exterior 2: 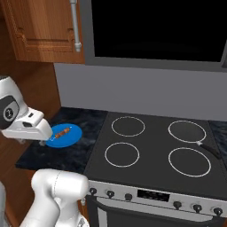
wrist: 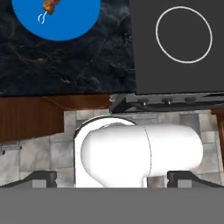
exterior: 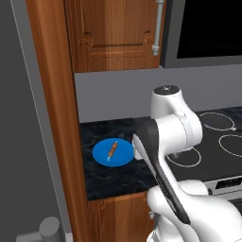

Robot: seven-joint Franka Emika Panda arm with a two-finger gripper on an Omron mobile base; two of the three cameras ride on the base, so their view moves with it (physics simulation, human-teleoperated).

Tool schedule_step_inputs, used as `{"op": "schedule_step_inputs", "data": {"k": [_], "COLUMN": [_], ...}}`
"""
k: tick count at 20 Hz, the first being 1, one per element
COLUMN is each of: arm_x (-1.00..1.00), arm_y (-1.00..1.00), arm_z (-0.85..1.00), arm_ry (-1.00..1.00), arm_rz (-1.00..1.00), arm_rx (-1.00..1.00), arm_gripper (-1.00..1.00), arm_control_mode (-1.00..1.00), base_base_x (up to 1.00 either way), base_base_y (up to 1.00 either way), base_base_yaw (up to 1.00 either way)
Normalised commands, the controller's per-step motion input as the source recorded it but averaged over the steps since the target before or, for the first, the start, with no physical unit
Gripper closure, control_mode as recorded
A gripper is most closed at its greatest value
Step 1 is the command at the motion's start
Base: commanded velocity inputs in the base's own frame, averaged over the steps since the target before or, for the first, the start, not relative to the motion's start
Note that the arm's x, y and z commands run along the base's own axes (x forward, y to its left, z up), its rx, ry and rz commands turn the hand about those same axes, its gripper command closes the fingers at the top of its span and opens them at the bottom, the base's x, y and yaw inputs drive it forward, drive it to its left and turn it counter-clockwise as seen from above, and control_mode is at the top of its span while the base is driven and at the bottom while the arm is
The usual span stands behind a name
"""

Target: Place the cold items (kiwi and pear) from the fridge in one tupperware on the dining counter. Place the warm items (hot dog and kebab skewer) in the stove area in another tupperware.

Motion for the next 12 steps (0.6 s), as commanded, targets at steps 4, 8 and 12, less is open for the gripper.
{"op": "schedule_step_inputs", "data": {"k": [4, 8, 12], "arm_x": [0.96, 1.00, 0.93], "arm_y": [0.40, 0.43, 0.40], "arm_z": [-0.23, -0.33, -0.48], "arm_ry": [0.00, 0.06, 0.11], "arm_rz": [0.00, 0.00, 0.00], "arm_rx": [0.20, 0.07, 0.00], "arm_gripper": [-1.00, -1.00, -1.00], "arm_control_mode": [-1.00, -1.00, -1.00], "base_base_x": [0.00, 0.00, 0.00], "base_base_y": [0.00, 0.00, 0.00], "base_base_yaw": [0.00, 0.00, 0.00]}}
